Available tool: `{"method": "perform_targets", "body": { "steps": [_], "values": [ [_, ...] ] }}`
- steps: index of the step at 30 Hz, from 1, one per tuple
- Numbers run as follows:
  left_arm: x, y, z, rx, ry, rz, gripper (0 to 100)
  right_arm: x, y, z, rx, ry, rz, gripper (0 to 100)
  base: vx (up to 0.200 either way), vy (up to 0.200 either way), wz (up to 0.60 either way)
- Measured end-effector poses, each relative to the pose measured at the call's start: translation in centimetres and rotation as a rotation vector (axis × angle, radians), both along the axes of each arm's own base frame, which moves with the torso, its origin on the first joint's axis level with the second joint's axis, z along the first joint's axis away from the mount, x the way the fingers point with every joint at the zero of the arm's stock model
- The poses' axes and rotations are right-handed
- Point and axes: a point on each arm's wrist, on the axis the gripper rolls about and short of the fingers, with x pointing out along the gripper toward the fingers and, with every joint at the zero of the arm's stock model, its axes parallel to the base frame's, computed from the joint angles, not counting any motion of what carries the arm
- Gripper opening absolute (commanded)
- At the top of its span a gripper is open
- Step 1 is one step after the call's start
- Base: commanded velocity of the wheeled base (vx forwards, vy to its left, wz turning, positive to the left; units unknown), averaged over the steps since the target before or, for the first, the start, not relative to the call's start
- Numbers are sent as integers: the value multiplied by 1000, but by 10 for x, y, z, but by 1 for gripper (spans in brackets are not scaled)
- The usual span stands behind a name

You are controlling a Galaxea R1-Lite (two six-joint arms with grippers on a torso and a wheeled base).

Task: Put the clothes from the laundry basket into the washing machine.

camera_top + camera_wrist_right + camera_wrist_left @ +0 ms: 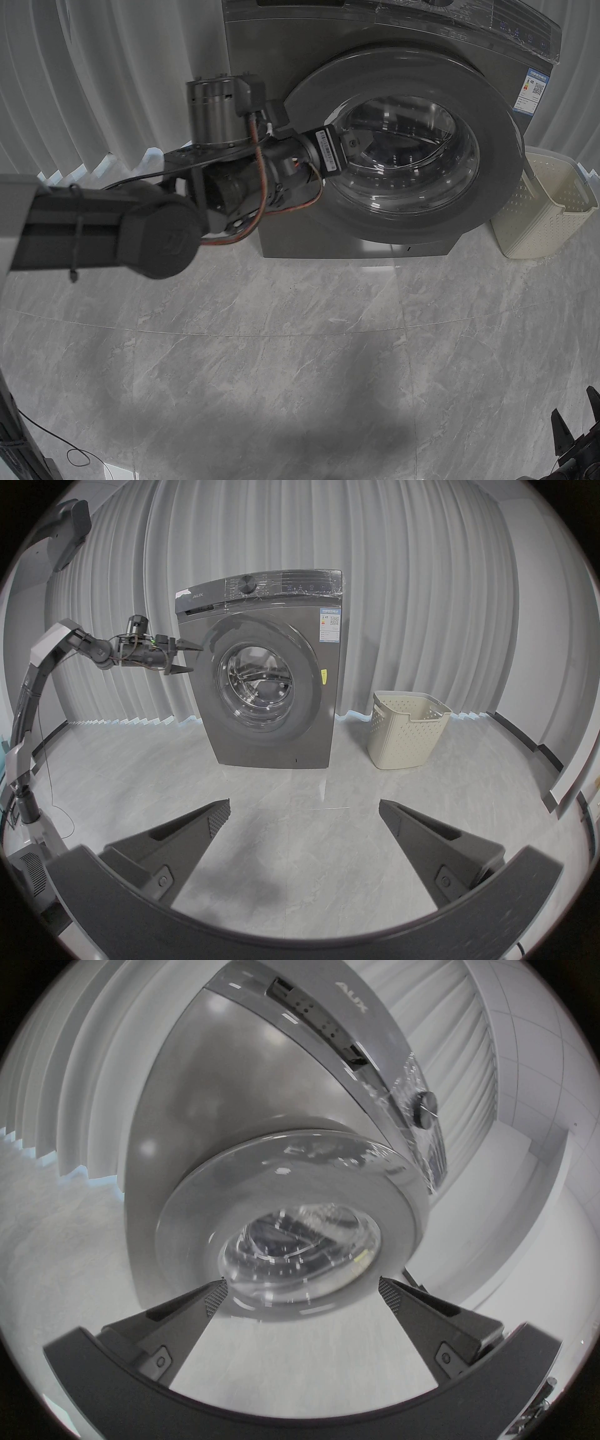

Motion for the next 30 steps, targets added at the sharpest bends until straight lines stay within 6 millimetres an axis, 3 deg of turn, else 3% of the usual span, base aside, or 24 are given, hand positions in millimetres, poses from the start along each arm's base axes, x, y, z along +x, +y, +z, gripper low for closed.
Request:
{"method": "perform_targets", "body": {
  "steps": [5, 13, 22, 30],
  "values": [
    [-45, 32, 0, 72, 26, -32, 100, 0, 0, 0, 0, 0, 0, 100, 0, 0, 0],
    [-132, 102, -7, 168, 6, -62, 100, 0, 0, 0, 0, 0, 0, 100, 0, 0, 0],
    [-222, 185, -50, 246, -76, -21, 100, 0, 0, 0, 0, 0, 0, 100, 0, 0, 0],
    [-268, 230, -87, 248, -152, 141, 100, 0, 0, 0, 0, 0, 0, 100, 0, 0, 0]
  ]
}}
